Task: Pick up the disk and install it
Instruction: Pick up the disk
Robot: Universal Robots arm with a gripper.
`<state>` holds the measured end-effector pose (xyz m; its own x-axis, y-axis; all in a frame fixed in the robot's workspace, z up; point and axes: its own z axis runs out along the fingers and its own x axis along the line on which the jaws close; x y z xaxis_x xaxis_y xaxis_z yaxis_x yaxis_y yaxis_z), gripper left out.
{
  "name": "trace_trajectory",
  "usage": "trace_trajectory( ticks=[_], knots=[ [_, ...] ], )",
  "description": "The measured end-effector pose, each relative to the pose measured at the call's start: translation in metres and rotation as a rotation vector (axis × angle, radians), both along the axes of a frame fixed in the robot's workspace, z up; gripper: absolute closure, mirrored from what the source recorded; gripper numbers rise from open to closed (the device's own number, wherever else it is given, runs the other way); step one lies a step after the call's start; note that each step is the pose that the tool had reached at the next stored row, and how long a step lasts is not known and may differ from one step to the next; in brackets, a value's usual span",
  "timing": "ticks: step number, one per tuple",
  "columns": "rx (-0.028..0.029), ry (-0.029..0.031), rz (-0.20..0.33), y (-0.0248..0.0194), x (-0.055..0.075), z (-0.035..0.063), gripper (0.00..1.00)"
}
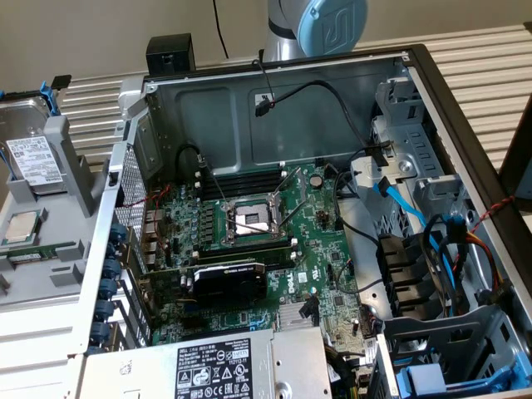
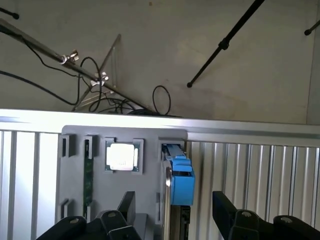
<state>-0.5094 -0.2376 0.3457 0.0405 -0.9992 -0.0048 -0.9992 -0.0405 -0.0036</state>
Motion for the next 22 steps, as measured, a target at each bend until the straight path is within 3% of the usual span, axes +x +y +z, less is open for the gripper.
trace_trajectory(
  ticks=[6,15,17,22],
  knots=[
    [0.0,0.0045,0.0,0.0075,0.0,-0.0072,0.28],
    [-0.0008,0.0048,0.0,0.0076,0.0,-0.0179,0.28],
    [-0.0008,0.0049,0.0,0.0076,0.0,-0.0208,0.2],
    [-0.0007,0.005,0.0,0.0076,0.0,-0.0301,0.2]
  ],
)
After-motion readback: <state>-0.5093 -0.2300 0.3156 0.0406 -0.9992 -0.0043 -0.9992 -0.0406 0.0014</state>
